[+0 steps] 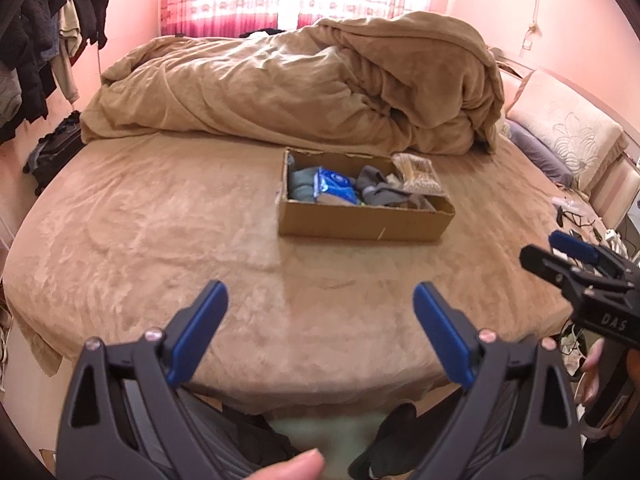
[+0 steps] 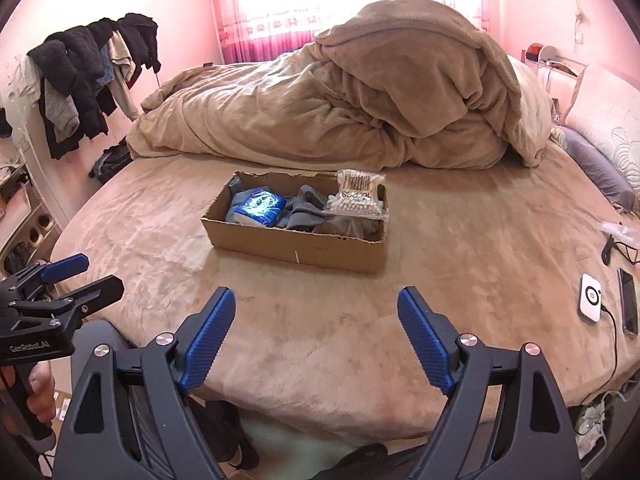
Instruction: Organize objects
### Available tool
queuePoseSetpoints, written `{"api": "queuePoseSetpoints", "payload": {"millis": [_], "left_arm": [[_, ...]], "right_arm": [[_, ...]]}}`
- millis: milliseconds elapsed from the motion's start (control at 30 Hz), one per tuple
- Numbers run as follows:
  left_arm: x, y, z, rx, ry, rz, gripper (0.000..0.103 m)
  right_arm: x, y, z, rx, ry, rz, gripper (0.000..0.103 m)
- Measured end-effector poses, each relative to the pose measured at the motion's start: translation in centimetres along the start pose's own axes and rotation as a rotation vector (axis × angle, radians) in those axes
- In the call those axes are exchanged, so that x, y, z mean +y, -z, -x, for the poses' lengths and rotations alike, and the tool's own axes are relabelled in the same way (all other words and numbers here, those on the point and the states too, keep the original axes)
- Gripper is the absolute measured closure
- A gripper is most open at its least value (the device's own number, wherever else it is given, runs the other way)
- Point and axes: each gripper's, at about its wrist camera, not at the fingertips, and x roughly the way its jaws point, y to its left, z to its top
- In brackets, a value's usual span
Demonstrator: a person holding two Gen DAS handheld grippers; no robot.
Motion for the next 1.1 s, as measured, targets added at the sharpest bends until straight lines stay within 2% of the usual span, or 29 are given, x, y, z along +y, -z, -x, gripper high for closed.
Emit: {"api": "queuePoseSetpoints", "payload": {"millis": [567,1100], "left_arm": [[-0.6,0.0,1.8,-0.031,-0.001,-0.029,0.008],[-0.5,-0.2,1.7,-0.038,-0.009,-0.025,0.008]], "right_arm": [[0.3,0.4,1.7,-0.029,-0.010,-0.021,0.017],[-0.3,0.4,1.5,-0.027,-0.017,-0.039,0.017]]}}
